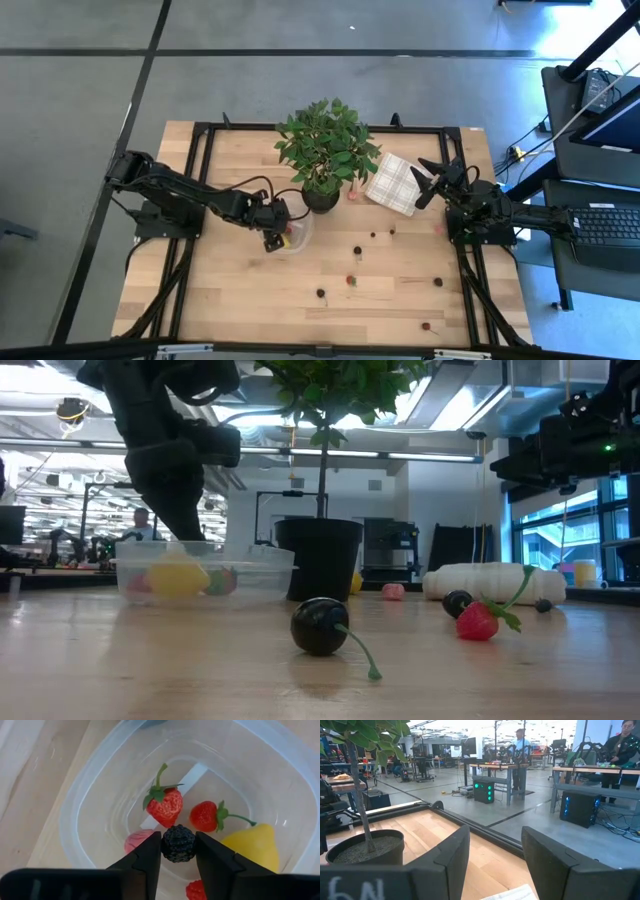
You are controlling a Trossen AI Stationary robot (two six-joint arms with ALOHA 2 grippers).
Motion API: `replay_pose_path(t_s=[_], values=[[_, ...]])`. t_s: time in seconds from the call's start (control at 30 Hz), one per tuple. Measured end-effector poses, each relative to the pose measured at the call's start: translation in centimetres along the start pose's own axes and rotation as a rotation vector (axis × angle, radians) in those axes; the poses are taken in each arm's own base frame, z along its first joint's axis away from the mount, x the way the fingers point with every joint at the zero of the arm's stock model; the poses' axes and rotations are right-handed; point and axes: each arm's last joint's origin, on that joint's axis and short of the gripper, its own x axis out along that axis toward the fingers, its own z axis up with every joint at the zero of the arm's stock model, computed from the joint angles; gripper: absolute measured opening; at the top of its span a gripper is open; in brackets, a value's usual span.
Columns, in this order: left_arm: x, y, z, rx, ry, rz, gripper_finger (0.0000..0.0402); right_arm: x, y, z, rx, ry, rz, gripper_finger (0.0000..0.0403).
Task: Pick and placing Produce into tupperware
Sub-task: Put the left blackberry into the transparent bin, then put the bottom black cherry into the transparent bin
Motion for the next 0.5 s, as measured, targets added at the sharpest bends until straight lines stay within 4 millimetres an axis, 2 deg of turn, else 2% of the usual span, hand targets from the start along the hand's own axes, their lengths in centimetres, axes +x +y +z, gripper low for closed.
replay_pose_path(t_s=[0.5], values=[[0.0, -0.02, -0.01, -0.001, 0.003, -0.005, 0.0171, 0.0, 0.0, 0.0, 0.0, 0.0, 0.0, 0.0182]])
